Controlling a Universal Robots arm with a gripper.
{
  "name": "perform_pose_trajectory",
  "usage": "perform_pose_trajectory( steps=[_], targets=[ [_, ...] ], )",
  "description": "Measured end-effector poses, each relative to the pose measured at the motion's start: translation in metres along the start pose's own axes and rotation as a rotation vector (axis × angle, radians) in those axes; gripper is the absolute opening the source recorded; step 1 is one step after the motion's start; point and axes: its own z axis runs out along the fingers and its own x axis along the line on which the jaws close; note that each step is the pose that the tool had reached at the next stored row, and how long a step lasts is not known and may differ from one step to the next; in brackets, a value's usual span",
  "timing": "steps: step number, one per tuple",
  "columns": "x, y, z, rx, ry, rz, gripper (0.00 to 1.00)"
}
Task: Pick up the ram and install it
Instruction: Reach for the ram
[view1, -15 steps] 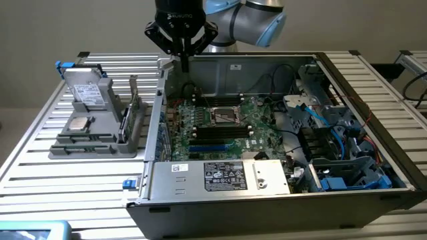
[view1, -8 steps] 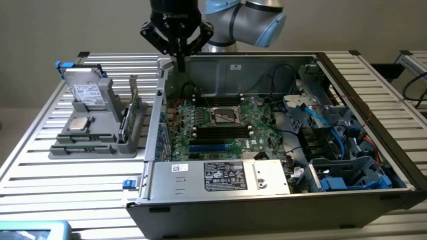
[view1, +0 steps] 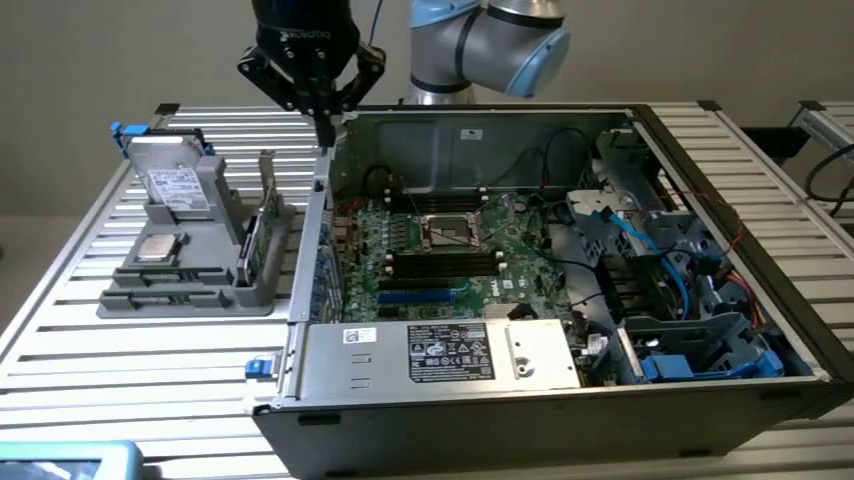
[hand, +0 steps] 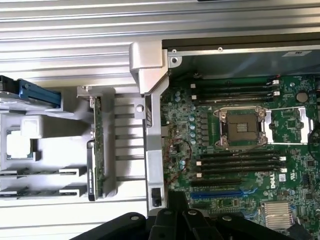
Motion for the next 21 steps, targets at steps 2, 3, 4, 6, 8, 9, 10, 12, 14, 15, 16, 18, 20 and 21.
perform_pose_trajectory(
  steps=[2, 3, 4, 6, 8, 9, 10, 12, 14, 15, 16, 18, 20, 21],
  targets=[
    [0.009, -0.0011, 0.0003, 0.0, 0.0, 0.0, 0.11],
    [0.014, -0.0016, 0.0006, -0.0001, 0.0, 0.0, 0.11],
    [0.018, -0.0021, 0.0011, 0.0, 0.0, 0.0, 0.11],
    [0.027, -0.003, 0.003, 0.0, -0.0002, 0.0, 0.11],
    [0.036, -0.0041, 0.0056, 0.0, -0.0003, 0.0, 0.11],
    [0.041, -0.005, 0.0069, -0.0001, -0.0004, 0.0, 0.11],
    [0.045, -0.0058, 0.0082, 0.0, -0.0003, 0.0, 0.11],
    [0.054, -0.0074, 0.011, 0.0, -0.0003, 0.0, 0.11],
    [0.063, -0.0087, 0.0139, 0.0003, -0.0003, 0.0, 0.11],
    [0.068, -0.0093, 0.0155, 0.0004, -0.0004, 0.0, 0.11],
    [0.072, -0.0099, 0.0169, 0.0006, -0.0005, 0.0, 0.11],
    [0.081, -0.0107, 0.0185, 0.0016, -0.0003, 0.0, 0.11],
    [0.091, -0.0114, 0.0196, 0.0039, -0.0005, 0.0, 0.11],
    [0.095, -0.0118, 0.02, 0.0052, -0.0006, 0.0, 0.11]
  ],
)
